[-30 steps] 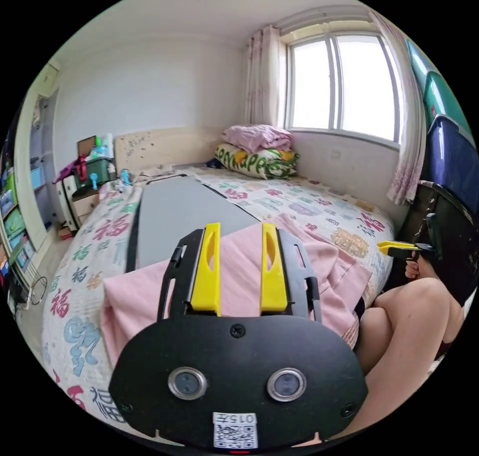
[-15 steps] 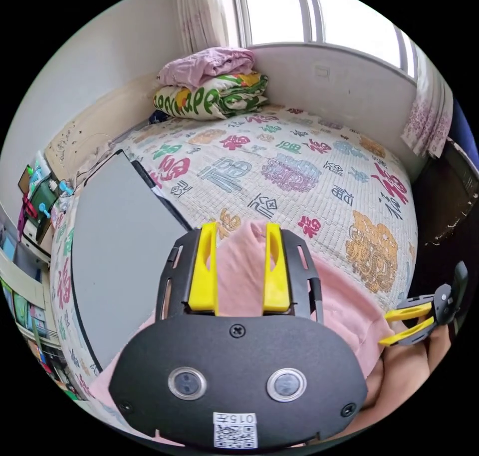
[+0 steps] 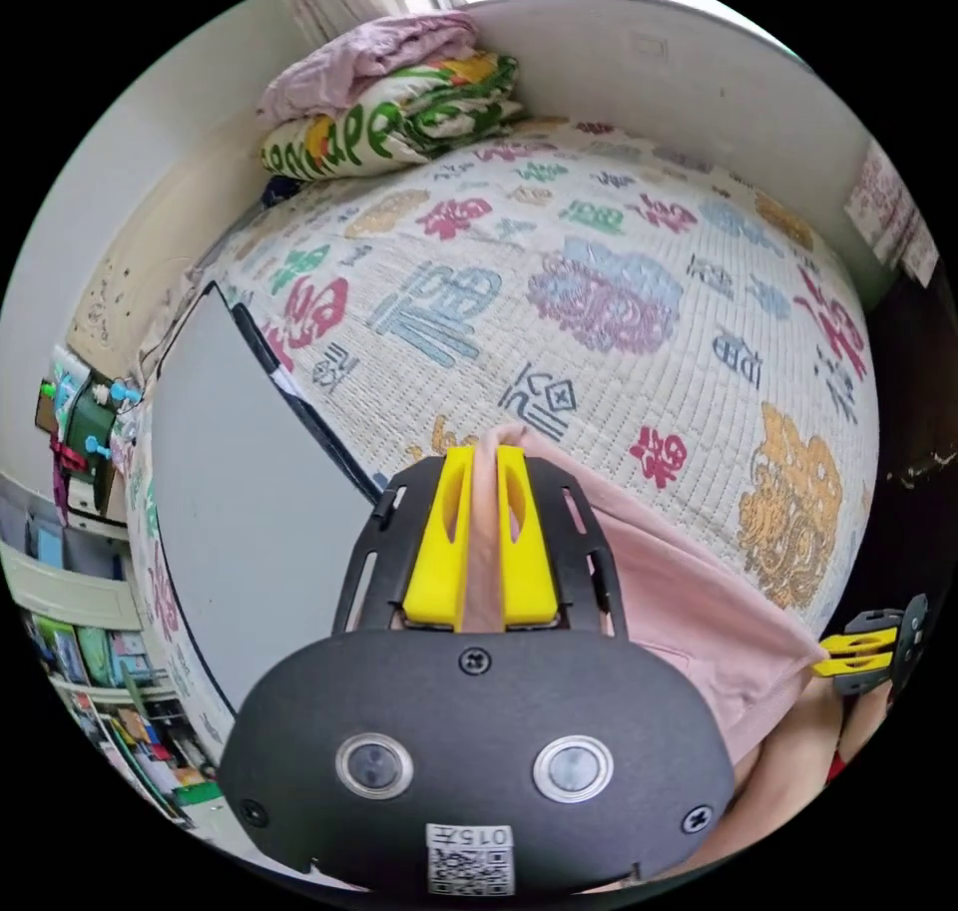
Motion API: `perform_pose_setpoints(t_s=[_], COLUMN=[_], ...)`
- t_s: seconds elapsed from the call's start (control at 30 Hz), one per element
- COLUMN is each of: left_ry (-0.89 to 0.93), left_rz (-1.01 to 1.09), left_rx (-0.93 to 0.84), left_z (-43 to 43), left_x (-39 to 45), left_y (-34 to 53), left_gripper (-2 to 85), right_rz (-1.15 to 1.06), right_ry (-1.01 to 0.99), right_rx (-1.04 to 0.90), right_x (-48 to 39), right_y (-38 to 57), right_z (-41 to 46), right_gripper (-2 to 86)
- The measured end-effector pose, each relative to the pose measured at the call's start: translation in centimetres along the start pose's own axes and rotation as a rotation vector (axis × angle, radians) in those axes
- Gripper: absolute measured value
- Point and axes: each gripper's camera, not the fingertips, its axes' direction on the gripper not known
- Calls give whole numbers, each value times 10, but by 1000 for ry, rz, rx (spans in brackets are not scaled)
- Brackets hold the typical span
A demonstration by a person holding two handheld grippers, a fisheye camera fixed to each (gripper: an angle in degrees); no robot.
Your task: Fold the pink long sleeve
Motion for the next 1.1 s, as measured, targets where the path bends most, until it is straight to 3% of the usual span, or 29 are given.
perform_pose_setpoints(t_s=[0.27,0.4,0.5,0.63,0.73,0.87,0.97,1.1], left_ry=[286,369,378,280,218,230,272,157], left_rz=[-278,-355,-426,-540,-647,-819,-845,-993], left_rx=[475,606,679,685,600,451,521,572], left_z=[-234,-317,-371,-421,-422,-402,-431,-491], left_x=[-43,-75,-103,-120,-117,-90,-58,-38], left_y=[-13,45,124,243,306,337,320,305], left_gripper=[14,14,13,12,10,5,2,3], right_rz=[-142,-347,-538,-753,-884,-1032,-1092,-1143], right_ry=[257,125,-82,-339,-377,-266,-167,-48], right_rx=[238,271,223,31,-193,-464,-587,-565], right_x=[-68,-136,-202,-299,-373,-453,-478,-494], right_y=[-16,-11,-7,-13,-11,16,46,62], right_z=[-76,-93,-78,-19,43,135,186,202], right_gripper=[12,12,12,12,11,10,10,9])
